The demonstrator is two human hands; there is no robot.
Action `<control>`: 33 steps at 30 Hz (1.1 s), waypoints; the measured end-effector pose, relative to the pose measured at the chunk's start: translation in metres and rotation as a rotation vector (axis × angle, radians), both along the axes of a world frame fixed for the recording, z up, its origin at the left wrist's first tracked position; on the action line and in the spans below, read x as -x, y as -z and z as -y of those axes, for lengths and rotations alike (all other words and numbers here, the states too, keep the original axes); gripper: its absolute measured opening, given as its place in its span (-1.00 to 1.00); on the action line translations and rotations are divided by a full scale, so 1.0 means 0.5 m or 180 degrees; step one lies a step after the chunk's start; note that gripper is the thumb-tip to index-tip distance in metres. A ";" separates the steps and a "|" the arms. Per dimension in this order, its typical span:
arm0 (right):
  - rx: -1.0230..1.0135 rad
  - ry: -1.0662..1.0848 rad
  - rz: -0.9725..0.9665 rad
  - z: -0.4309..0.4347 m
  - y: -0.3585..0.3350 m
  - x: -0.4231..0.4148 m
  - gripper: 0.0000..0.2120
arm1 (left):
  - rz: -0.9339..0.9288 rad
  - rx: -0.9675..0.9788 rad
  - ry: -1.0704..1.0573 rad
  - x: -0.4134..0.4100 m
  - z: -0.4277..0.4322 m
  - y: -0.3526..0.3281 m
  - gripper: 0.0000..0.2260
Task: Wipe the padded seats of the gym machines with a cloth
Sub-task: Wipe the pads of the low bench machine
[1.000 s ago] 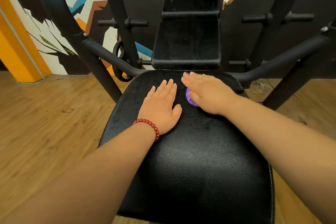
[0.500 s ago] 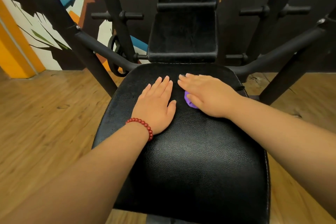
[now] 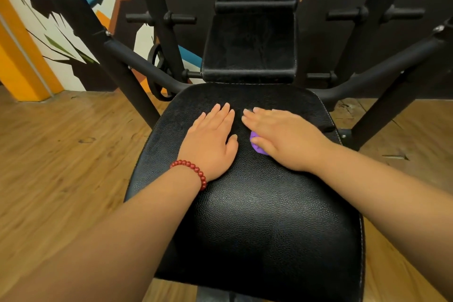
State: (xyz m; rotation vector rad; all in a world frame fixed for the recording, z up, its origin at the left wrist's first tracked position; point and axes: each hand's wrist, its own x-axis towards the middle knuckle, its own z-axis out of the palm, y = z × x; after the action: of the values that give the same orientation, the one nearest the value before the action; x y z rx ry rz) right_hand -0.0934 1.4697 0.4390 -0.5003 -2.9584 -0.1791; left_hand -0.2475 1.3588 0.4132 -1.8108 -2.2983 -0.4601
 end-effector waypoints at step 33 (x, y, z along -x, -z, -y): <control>-0.0071 0.0615 -0.0046 0.040 0.014 -0.012 -0.44 | -0.0418 0.0197 0.0271 -0.020 0.068 0.042 -0.29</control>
State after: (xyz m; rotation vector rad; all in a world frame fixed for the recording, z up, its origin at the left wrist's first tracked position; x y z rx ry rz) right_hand -0.0874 1.4499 0.4319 -0.7811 -2.8876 -0.2268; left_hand -0.2373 1.3248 0.3920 -1.9126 -2.1781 -0.2761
